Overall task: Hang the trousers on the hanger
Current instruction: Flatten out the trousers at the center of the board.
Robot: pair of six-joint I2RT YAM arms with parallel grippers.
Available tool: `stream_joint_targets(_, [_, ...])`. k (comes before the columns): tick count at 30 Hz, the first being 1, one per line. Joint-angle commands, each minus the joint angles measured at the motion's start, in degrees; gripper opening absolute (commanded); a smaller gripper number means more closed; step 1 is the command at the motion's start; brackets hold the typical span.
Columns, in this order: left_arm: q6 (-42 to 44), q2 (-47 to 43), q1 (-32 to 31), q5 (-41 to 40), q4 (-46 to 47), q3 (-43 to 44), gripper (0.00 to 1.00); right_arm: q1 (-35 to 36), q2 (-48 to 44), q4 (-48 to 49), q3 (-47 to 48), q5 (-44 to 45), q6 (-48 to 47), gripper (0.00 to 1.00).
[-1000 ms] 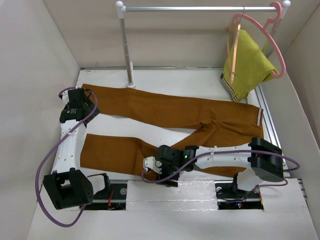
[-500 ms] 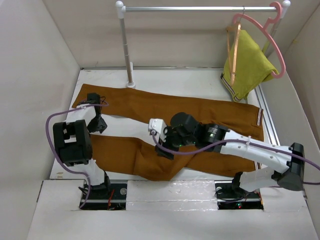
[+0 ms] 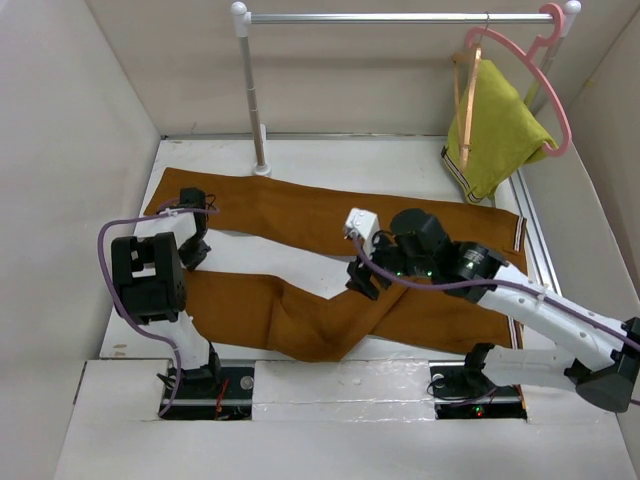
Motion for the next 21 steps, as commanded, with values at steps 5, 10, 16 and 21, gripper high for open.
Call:
stream_joint_targets(5, [-2.13,-0.27,0.87,0.42,-1.87,1.69,0.00,-14.80,-6.17,-4.51,-0.66,-0.41,-0.91,0.72])
stream_joint_targets(10, [-0.37,-5.64,2.63,-3.08,-4.43,16.19,0.00,-25.80,-8.54,-4.78,-7.44,-3.14,1.81,0.72])
stream_joint_targets(16, [0.86,-3.19,4.03,-12.15,-4.70,21.39,0.00,-39.76,-12.50,-3.63,-13.94,-5.87,4.27,0.72])
stream_joint_targets(21, [-2.11,2.79,5.89,-19.77,-6.28,27.96,0.00,-51.26,-12.86,-2.67,-16.50,-6.91,4.80,0.73])
